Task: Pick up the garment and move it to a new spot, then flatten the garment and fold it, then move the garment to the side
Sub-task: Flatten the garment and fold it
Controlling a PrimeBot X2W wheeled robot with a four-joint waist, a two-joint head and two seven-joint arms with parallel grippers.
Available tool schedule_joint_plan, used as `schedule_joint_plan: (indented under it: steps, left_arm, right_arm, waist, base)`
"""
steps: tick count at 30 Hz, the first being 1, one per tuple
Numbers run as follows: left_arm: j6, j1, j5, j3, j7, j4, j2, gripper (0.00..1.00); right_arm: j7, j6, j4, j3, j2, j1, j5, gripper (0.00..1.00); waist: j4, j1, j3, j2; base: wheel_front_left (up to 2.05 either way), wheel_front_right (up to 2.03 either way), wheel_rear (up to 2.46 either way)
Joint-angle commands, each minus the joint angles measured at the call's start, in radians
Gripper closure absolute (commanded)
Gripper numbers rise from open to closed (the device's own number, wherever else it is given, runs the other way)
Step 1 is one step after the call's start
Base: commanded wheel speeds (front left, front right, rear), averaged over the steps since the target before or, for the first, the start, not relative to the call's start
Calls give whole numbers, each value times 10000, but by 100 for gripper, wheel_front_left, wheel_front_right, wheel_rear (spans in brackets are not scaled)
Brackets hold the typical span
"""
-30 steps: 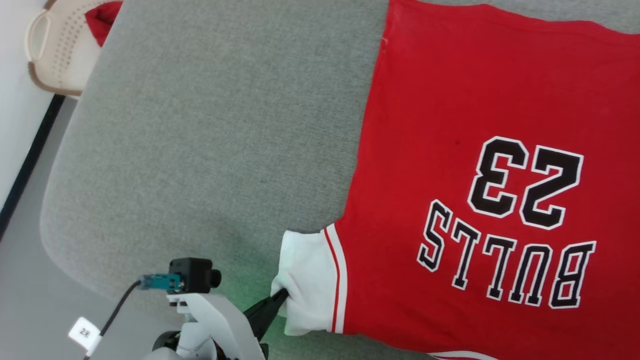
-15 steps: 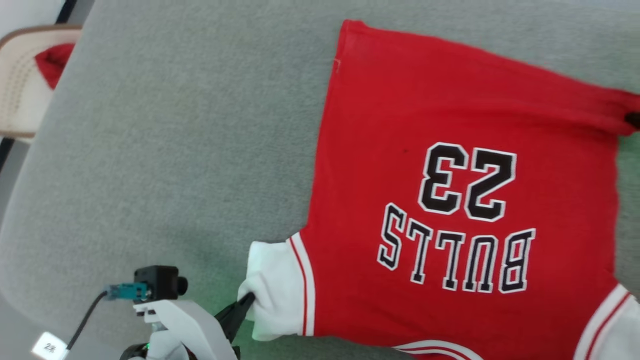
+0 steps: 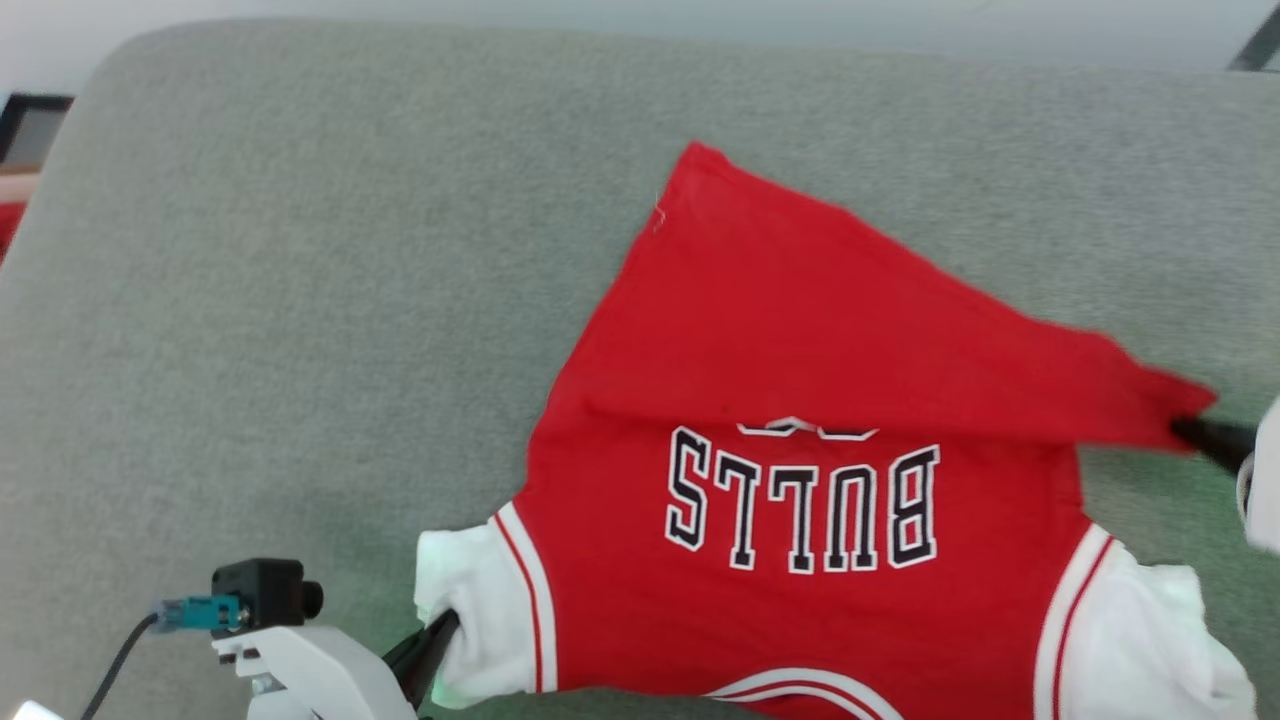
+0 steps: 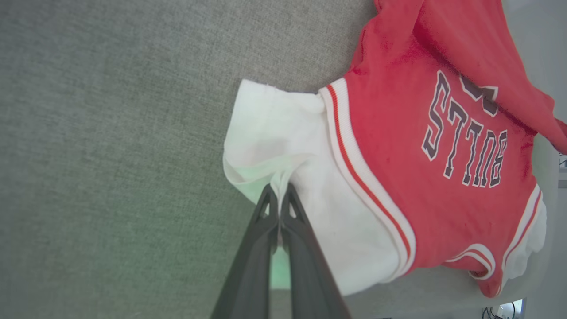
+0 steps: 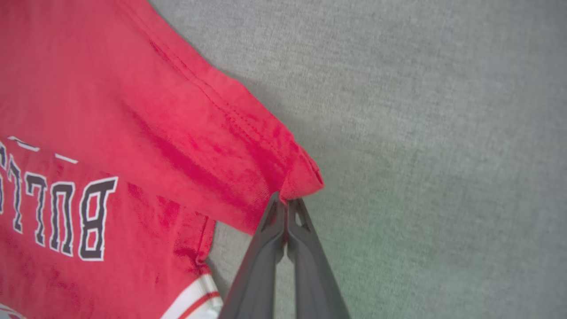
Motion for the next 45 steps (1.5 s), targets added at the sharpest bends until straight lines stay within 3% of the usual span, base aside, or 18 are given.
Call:
schedule_joint_plan:
  steps: [1, 11, 20, 21, 22, 23, 24, 30, 37, 41, 45]
  left_arm:
    - [42, 107, -69, 53, -38, -52, 57, 100]
    - [132, 435, -170, 180, -133, -243, 244, 100]
    - [44, 516, -175, 196, -163, -239, 259, 100]
    - [26, 508, -175, 191, -165, -225, 242, 100]
    - [0, 491, -173, 182, -158, -208, 223, 100]
    - [-3, 478, -168, 171, -155, -196, 208, 100]
    - [-9, 468, -163, 161, -151, -174, 193, 100]
    - [-126, 443, -156, 104, -147, -51, 83, 100]
    - [-247, 312, -59, -34, -73, 71, -89, 100]
    - [-361, 121, 38, -196, 44, 181, -243, 100]
    - [-526, -183, 168, -425, 215, 340, -455, 100]
  right_arm:
    - [30, 2, -226, -158, 62, 425, -15, 100]
    - [-86, 2, -1694, -1332, 1065, 3556, -86, 100]
    - [-369, 0, -1984, -1646, 1678, 4666, -517, 100]
    - [-472, 0, -2008, -1602, 1663, 4662, -545, 70]
    - [-541, 0, -2005, -1538, 1617, 4684, -610, 53]
    - [-613, 0, -2024, -1477, 1576, 4706, -636, 2]
    - [-641, 0, -2020, -1481, 1572, 4716, -607, 0]
    - [-521, 2, -2440, -1627, 1350, 4683, -543, 0]
    - [-110, 2, -3928, -1932, 1085, 4088, -778, 0]
    - [-444, 2, -4517, -1617, 936, 3094, -1046, 0]
    - [-1006, 2, -4200, -884, 694, 1808, -1437, 0]
  waist:
    - [-375, -1, -320, 0]
    - [-765, -1, -594, 0]
    - [-848, -1, -661, 0]
    - [-846, -1, -665, 0]
    - [-840, -1, -671, 0]
    - [-830, -1, -680, 0]
    - [-820, -1, -691, 0]
    - [-709, -1, -755, 0]
    - [-377, -1, -801, 0]
    - [-45, -1, -790, 0]
    - [409, -1, -714, 0]
  base:
    - [0, 0, 0]
    - [0, 0, 0]
    - [0, 0, 0]
    - [0, 0, 0]
    - [0, 0, 0]
    - [0, 0, 0]
    - [0, 0, 0]
    - [0, 0, 0]
    - [0, 0, 0]
    - [0, 0, 0]
    - [0, 0, 0]
